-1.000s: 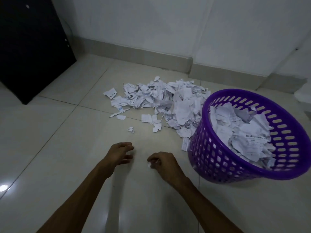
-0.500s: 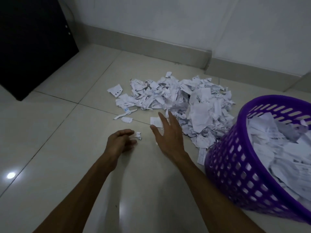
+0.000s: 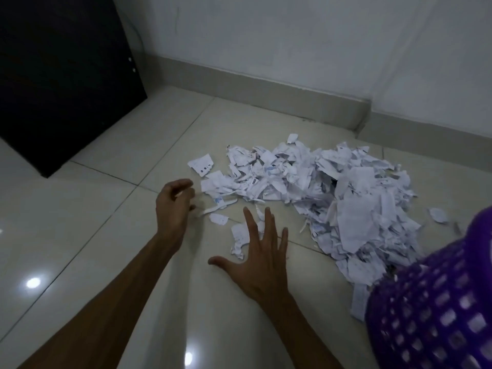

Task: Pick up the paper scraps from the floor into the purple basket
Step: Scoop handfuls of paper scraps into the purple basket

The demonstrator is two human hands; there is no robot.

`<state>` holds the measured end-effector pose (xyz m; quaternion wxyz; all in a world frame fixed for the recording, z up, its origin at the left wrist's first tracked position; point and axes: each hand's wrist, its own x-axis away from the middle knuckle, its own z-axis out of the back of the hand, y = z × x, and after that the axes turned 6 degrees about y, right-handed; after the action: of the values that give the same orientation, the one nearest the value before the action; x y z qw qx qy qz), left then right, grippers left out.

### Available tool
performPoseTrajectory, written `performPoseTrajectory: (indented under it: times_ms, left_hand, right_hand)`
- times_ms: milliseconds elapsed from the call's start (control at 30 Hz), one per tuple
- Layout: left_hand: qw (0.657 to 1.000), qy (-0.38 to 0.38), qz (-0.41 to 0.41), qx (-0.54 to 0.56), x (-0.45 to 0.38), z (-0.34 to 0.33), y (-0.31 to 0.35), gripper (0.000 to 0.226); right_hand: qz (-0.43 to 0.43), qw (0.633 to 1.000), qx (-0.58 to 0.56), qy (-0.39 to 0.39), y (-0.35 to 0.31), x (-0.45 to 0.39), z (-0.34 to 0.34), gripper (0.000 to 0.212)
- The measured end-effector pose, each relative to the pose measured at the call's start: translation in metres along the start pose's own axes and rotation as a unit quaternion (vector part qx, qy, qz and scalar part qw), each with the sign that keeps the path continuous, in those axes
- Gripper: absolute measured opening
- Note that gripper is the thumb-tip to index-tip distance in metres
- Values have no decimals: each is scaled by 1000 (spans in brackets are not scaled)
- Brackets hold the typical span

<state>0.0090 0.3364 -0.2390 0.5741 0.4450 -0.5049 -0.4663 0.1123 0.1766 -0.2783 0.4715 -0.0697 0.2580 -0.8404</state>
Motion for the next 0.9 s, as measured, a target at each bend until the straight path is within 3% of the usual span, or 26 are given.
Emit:
performPoseTrajectory:
  times_ms: [100, 200, 300, 367, 433, 500, 633, 767, 900]
  left_hand:
    - [995, 4, -74, -61, -28, -21, 2, 38]
    - [976, -55, -150, -149, -48, -41, -3, 68]
    - [960, -126, -134, -212, -67, -57, -14, 99]
    - [929, -178, -125, -300, -72, -60, -21, 112]
    - [881, -197, -173, -395, -64, -55, -31, 102]
    - [858, -186, -234, -418, -50, -45, -39, 87]
    - [881, -190, -236, -363, -15, -18, -50, 66]
    - [912, -177, -202, -310, 26, 3, -55, 57]
    - [914, -161, -168, -332, 70, 15, -57, 52]
  right_hand:
    - [4, 1000, 6, 1, 3, 0, -1, 115]
    - [8, 999, -11, 33, 5, 0, -5, 111]
    - [12, 999, -22, 47, 5, 1, -6, 108]
    - [17, 999, -17, 49, 5, 0, -6, 107]
    - [16, 999, -9, 36, 6, 1, -6, 107]
    - [12, 1000, -9, 26, 5, 0, -5, 106]
    - [14, 998, -45, 33, 3, 3, 0, 102]
    - [18, 986, -161, 49, 6, 12, 7, 98]
    - [0, 975, -217, 39, 11, 41, 15, 106]
